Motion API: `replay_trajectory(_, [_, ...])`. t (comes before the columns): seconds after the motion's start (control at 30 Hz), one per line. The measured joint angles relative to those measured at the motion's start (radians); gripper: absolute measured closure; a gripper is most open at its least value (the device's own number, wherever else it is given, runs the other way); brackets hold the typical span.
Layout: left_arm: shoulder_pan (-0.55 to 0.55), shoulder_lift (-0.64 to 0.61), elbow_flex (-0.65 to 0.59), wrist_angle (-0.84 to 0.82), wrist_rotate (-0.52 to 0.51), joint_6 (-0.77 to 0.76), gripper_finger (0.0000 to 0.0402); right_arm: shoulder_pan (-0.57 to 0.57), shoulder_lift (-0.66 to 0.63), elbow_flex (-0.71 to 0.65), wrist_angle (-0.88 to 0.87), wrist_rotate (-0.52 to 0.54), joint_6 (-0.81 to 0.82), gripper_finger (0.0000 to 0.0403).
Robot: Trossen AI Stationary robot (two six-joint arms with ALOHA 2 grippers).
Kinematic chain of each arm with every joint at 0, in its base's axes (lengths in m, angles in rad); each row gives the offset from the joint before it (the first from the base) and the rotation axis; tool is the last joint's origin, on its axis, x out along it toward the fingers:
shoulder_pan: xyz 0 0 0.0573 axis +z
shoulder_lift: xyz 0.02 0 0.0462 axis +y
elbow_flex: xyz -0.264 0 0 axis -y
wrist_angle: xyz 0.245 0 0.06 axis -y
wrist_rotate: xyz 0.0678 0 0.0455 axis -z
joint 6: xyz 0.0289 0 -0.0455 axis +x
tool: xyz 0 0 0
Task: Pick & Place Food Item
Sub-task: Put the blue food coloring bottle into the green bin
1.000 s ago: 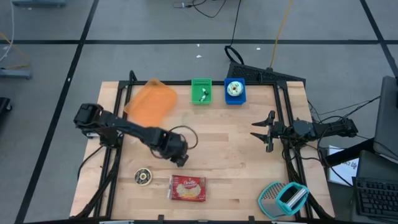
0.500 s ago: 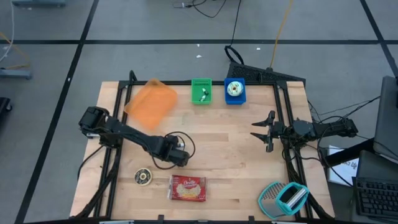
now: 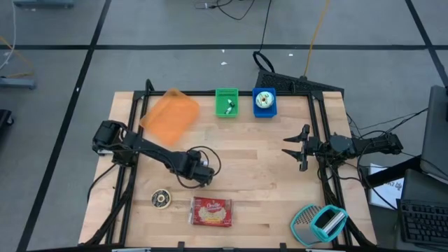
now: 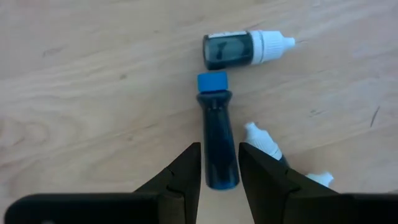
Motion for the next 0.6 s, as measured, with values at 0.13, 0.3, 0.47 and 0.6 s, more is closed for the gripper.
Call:
replay_trajectory(0.13, [-0.002,0.0,0.0,0.001,-0.016,0.022,0.0293,0.0,0.0,0.0,0.0,0.0,0.0,0.0216])
replay_trajectory(0.3, [-0.002,0.0,0.0,0.006,-0.018,0.021,0.0292,0.0,0.0,0.0,0.0,0.0,0.0,0.0216])
replay_trajectory(0.47, [-0.002,0.0,0.0,0.006,-0.018,0.023,0.0259,0.0,0.0,0.0,0.0,0.0,0.0,0.0216])
replay_trajectory(0.6, [-0.002,0.0,0.0,0.006,-0.017,0.025,0.0203,0.0,0.0,0.0,0.0,0.0,0.0,0.0216])
